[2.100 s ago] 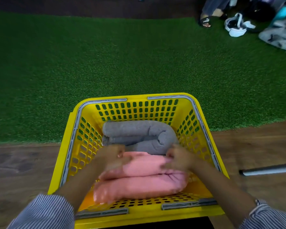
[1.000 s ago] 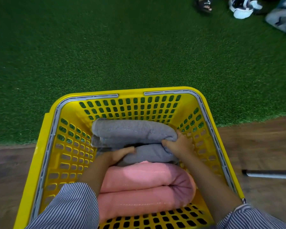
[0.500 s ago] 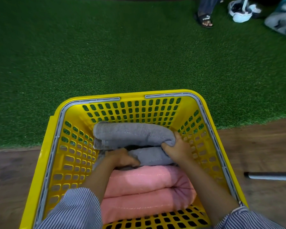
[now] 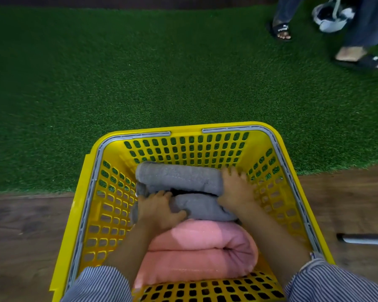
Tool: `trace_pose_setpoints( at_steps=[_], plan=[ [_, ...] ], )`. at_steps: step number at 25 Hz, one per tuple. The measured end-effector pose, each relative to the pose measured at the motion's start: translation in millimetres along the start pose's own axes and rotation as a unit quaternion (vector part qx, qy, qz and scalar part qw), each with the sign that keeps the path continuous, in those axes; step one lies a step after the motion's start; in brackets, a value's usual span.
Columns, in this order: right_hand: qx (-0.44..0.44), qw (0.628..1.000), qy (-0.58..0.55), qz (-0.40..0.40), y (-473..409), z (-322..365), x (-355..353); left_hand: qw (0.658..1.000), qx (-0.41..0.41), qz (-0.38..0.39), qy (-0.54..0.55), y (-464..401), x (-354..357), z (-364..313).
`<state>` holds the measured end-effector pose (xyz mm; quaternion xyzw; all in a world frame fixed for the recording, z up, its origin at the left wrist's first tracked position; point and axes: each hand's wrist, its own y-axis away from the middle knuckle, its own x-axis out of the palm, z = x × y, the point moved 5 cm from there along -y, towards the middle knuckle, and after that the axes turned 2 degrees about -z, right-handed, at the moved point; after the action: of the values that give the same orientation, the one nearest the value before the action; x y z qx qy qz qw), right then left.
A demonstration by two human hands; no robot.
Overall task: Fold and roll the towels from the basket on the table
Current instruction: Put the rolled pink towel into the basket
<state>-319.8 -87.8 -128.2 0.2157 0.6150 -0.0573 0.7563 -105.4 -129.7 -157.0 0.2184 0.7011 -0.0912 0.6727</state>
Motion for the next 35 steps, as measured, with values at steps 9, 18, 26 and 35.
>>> trace_pose_setpoints(
  at_steps=[9,18,26,35],
  plan=[
    [-0.165,0.966,-0.195,0.043,-8.7,-12.6,1.9,0.992,0.1,0.02,-0.078,-61.7,-17.3,17.3],
    [-0.132,0.981,-0.136,0.048,-33.2,-16.0,13.4,0.998,0.05,-0.002,-0.036,-49.6,3.4,24.0],
    [-0.086,0.977,-0.177,0.08,-28.6,-10.9,9.1,0.992,0.044,0.04,-0.112,-44.4,-2.6,29.9],
    [-0.003,0.951,-0.302,-0.06,35.7,-26.8,2.2,0.979,0.168,-0.112,0.009,17.4,-18.6,8.6]
  ],
)
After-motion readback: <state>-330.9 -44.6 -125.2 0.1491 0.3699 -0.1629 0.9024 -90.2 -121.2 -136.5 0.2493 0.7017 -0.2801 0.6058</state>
